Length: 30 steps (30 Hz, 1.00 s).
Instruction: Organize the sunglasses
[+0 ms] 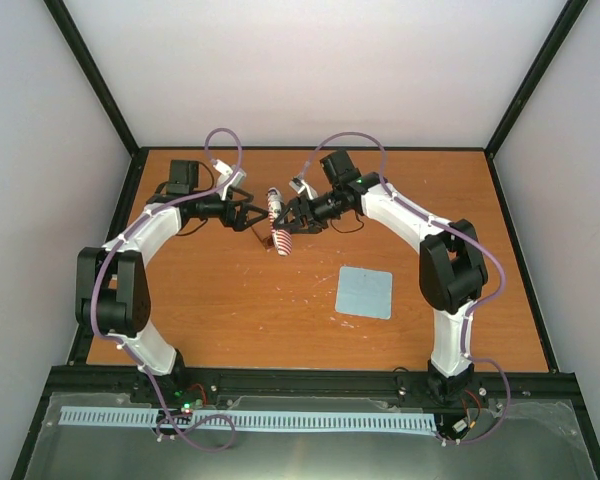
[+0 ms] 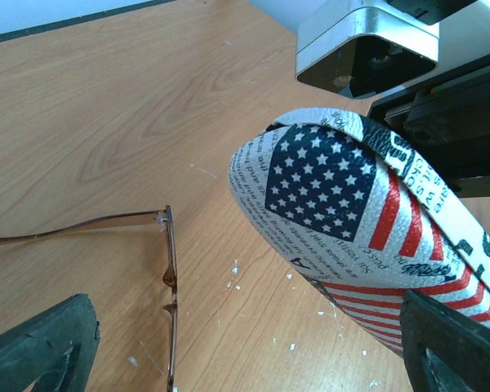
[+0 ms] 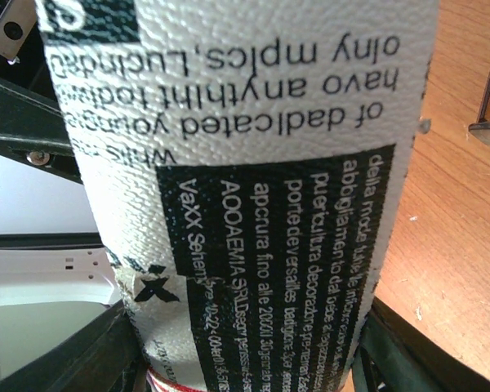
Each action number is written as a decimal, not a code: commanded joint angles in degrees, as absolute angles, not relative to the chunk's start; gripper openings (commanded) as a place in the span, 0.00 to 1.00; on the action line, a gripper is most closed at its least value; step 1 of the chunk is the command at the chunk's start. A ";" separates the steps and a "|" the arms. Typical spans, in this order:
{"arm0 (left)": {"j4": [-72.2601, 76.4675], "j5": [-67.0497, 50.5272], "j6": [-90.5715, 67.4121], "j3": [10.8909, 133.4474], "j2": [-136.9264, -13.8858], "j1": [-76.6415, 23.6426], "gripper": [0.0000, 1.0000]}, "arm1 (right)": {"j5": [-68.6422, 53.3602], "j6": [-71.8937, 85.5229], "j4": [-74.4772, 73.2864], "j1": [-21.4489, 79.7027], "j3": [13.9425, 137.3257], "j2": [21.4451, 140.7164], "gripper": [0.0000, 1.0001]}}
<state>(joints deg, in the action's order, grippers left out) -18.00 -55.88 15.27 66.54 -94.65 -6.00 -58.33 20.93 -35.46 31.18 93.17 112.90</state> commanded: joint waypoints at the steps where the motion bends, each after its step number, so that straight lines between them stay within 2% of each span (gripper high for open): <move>1: -19.51 -58.81 17.19 69.60 -94.86 -6.42 0.99 | -58.23 21.17 -32.94 31.64 94.40 112.29 0.35; 8: -20.53 -60.01 18.06 69.02 -92.87 -6.41 0.99 | -55.39 21.81 -31.93 31.55 93.24 113.59 0.33; 30: -16.11 -60.20 15.81 69.46 -96.13 -6.72 1.00 | -59.47 20.91 -33.52 32.10 97.24 113.31 0.35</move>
<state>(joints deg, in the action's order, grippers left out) -18.98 -59.77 16.34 67.16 -94.52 -6.17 -56.27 22.04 -33.69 31.38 95.09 114.19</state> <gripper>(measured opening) 0.995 0.601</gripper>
